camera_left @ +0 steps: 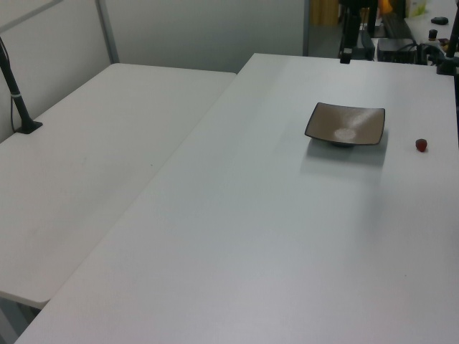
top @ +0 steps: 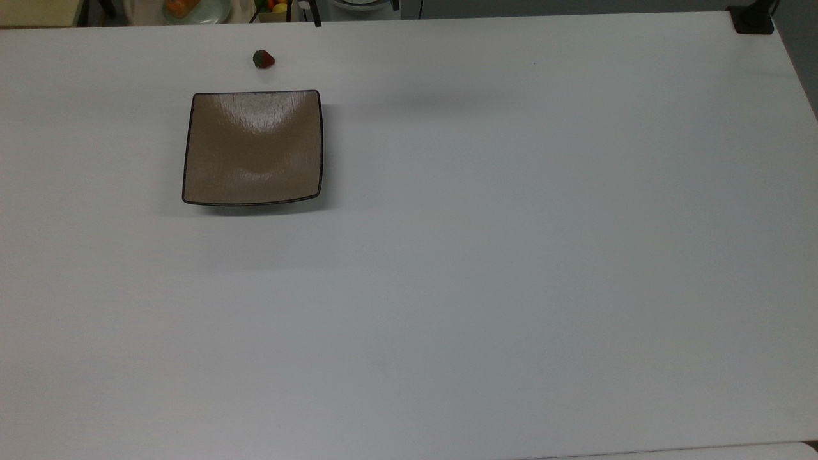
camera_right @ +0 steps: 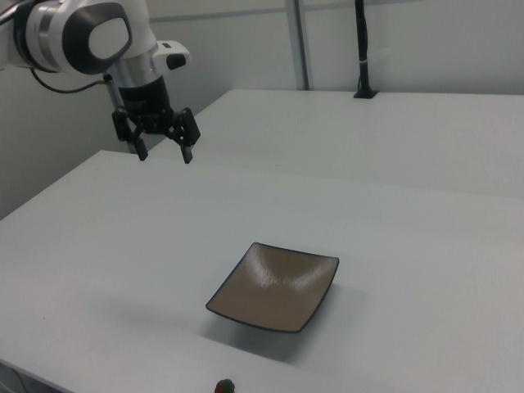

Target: Strawberries on a ceramic plate

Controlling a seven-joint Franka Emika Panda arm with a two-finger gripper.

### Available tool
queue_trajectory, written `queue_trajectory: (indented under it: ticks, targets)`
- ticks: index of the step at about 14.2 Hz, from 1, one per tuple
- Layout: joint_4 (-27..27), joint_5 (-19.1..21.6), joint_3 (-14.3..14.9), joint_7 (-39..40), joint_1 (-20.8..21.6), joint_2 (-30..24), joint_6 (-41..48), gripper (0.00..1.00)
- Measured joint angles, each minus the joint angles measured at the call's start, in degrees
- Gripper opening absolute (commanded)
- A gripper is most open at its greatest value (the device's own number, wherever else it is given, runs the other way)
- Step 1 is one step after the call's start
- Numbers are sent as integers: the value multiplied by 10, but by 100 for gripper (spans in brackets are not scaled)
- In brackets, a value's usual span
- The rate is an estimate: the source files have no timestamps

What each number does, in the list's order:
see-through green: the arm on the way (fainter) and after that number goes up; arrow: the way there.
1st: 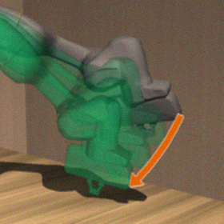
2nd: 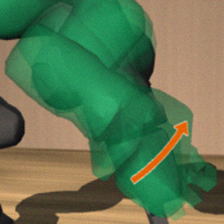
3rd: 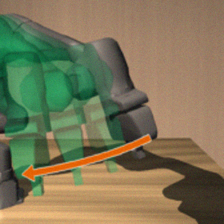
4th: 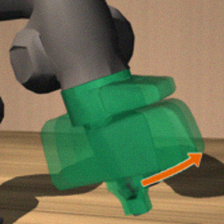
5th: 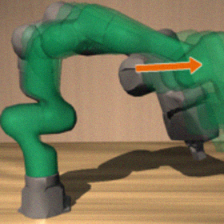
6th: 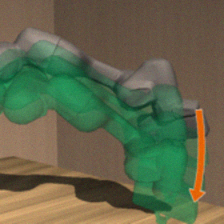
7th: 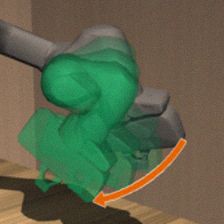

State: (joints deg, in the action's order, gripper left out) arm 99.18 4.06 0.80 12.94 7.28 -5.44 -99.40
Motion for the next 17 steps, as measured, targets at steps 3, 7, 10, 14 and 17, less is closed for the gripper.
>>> queue_trajectory:
  ticks: [3, 7, 10, 14, 17]
  targets:
    - [56, 0, 5, 73, 0, -39, 5, 100]
    - [97, -2, 36, 130, -5, -79, 62, 100]
    - [139, -16, 43, 175, -22, -105, 69, 100]
    - [192, -42, 43, 222, -49, -122, 69, 100]
    - [228, -66, 43, 310, -64, -122, 65, 100]
